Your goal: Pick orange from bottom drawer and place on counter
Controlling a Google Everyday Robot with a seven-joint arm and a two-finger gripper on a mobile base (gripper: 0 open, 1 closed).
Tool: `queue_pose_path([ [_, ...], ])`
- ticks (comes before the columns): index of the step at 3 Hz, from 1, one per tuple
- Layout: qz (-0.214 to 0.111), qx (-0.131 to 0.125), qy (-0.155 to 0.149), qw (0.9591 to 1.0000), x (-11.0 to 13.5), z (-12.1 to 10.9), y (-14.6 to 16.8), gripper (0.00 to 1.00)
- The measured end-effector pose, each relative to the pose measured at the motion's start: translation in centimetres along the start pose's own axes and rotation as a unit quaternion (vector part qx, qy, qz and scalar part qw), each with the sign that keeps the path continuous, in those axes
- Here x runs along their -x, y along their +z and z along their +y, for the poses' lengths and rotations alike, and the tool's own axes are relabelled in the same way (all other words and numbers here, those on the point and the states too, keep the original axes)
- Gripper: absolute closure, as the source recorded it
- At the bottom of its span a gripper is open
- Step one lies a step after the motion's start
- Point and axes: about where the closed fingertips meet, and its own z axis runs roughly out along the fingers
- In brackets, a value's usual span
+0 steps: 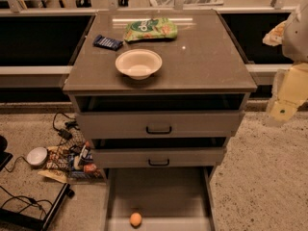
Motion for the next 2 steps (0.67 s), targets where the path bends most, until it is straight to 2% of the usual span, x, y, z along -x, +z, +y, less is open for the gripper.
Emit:
queue_pose_path([
  [1,0.0,0.0,0.0,1.0,0.0,0.0,0.0,0.0],
  [2,-0.024,-0.006,0.006,0.9997,-0.1,0.5,1.6,0.0],
])
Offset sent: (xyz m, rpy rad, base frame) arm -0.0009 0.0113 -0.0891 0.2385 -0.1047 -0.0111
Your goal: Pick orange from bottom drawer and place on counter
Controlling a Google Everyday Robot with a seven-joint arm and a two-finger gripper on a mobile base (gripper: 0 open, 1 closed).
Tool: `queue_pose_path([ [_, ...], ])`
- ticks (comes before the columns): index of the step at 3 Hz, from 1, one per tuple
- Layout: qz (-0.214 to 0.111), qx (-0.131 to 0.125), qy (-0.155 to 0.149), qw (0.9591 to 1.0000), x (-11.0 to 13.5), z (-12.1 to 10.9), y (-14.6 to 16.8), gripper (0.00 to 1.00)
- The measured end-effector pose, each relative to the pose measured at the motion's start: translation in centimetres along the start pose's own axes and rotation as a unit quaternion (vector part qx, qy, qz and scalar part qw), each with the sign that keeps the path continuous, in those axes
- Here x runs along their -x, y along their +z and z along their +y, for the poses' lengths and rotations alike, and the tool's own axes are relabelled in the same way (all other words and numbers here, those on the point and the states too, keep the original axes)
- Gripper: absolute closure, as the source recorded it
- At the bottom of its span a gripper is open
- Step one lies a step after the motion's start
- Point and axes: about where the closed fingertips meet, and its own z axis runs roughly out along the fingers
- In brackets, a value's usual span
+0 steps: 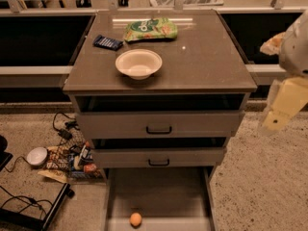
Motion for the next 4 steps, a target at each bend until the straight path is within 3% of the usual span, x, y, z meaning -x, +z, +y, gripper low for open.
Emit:
queue_pose_path([
  [1,-0.062,0.019,0.005,0.9979,-1.1,3.4,5.2,0.0],
  [2,-0.139,0.047,0.004,0.9892,-1.8,6.3,13.0,0.0],
  [3,-0.209,0.051,0.006,0.9765,-1.6,6.8,21.1,0.0],
  [4,-0.257,0.031,0.023,0.9657,-1.1,5.3,28.0,0.0],
])
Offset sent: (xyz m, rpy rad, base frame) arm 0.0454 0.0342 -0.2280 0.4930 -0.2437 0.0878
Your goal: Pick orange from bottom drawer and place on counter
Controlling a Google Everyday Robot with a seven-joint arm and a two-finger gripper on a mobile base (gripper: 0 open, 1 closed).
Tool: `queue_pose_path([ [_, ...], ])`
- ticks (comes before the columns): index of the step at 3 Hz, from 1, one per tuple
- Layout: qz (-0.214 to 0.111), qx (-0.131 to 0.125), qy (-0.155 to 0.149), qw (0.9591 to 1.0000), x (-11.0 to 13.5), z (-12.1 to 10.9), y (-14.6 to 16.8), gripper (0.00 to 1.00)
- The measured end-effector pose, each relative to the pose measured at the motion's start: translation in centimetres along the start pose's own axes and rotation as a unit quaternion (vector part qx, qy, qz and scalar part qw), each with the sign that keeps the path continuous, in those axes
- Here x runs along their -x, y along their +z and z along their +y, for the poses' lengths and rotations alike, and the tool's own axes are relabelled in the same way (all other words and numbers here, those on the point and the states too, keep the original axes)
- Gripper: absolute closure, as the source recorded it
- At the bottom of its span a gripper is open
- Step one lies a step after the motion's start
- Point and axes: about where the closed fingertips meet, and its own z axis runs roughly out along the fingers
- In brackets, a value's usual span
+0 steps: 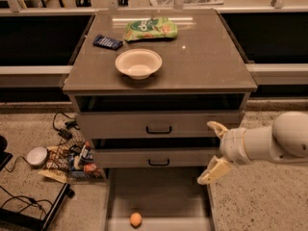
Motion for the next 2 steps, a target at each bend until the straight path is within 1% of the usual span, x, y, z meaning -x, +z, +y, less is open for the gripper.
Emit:
queue_pose_path([
  [1,-0.021,-0.007,0.03,0.9993,-2.0,-0.1,3.4,0.0],
  [2,-0.027,-0.008,0.039,0.9988,-2.5,0.0,4.5,0.0],
])
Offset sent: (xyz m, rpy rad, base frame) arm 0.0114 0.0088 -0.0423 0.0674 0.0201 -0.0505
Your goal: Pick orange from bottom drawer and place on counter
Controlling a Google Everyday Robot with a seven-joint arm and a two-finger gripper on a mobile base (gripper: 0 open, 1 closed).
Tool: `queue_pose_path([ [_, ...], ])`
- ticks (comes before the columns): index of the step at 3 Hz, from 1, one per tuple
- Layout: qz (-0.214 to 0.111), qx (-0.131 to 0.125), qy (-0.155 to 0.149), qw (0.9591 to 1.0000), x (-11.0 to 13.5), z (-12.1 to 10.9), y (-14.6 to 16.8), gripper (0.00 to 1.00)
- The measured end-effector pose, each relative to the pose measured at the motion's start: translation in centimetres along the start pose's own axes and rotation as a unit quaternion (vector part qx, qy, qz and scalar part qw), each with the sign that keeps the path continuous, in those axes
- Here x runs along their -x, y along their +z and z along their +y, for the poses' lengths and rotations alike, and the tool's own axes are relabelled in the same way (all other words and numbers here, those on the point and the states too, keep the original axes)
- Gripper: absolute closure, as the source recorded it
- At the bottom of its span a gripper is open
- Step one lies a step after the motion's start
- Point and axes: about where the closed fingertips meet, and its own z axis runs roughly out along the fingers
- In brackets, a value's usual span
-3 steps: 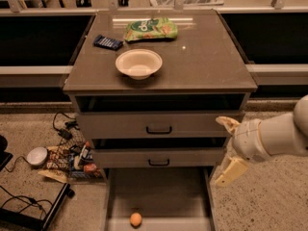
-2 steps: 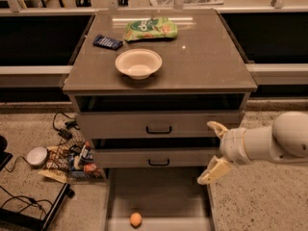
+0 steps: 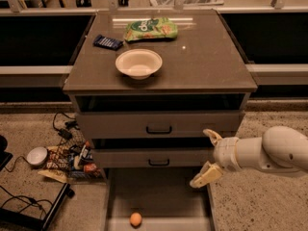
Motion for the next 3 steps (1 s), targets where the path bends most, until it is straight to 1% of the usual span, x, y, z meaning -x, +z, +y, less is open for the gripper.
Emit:
queue_pose_path([
  [1,-0.007,0.001,-0.005,1.0,0.2,0.5,0.7,0.0],
  [2,-0.032,0.017,-0.004,0.9993,-2.2,3.6,4.6,0.0],
  [3,-0.076,0.045,-0.013,0.996,-7.3,7.3,12.5,0.0],
])
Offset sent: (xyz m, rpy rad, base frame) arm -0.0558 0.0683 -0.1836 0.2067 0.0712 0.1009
